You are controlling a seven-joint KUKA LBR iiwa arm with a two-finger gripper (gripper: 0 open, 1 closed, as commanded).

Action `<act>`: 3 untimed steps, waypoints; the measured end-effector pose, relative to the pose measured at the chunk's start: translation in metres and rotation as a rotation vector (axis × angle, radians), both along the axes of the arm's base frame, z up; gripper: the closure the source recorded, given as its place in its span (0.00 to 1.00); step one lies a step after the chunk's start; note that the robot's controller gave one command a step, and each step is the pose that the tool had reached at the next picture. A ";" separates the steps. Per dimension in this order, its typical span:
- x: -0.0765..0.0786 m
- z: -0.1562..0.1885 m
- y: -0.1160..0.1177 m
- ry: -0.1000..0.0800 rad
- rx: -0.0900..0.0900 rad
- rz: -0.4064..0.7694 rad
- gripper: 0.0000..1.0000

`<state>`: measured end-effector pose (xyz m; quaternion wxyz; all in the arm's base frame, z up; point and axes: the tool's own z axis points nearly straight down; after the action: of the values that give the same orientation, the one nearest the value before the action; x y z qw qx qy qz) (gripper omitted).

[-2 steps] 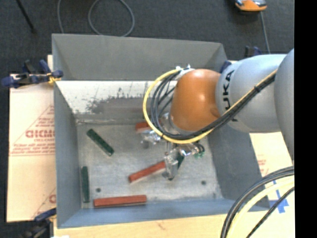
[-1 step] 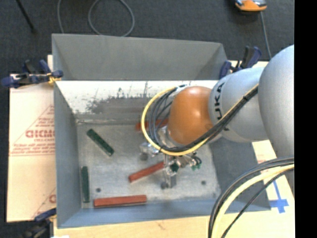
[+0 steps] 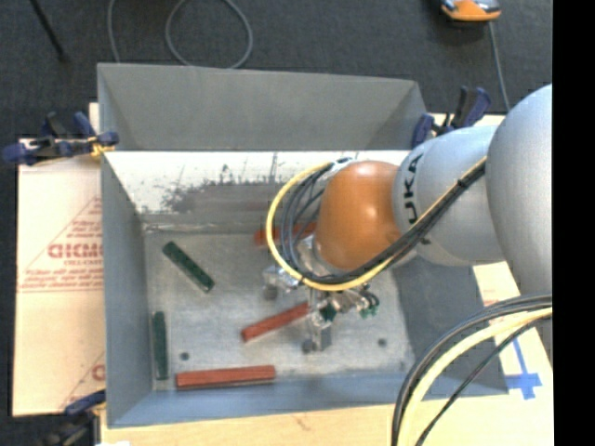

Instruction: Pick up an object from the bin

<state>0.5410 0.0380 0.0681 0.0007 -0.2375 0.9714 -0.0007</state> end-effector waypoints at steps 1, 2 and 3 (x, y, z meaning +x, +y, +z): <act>0.001 0.001 0.000 -0.002 0.001 0.002 1.00; 0.002 0.023 -0.001 -0.005 0.001 0.001 1.00; 0.004 0.054 -0.002 -0.006 0.001 -0.002 1.00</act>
Offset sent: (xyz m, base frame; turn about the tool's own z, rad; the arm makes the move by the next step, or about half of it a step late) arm 0.0000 0.0000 0.0000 0.0000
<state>0.5455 0.0360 0.1217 0.0038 -0.2363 0.9717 -0.0011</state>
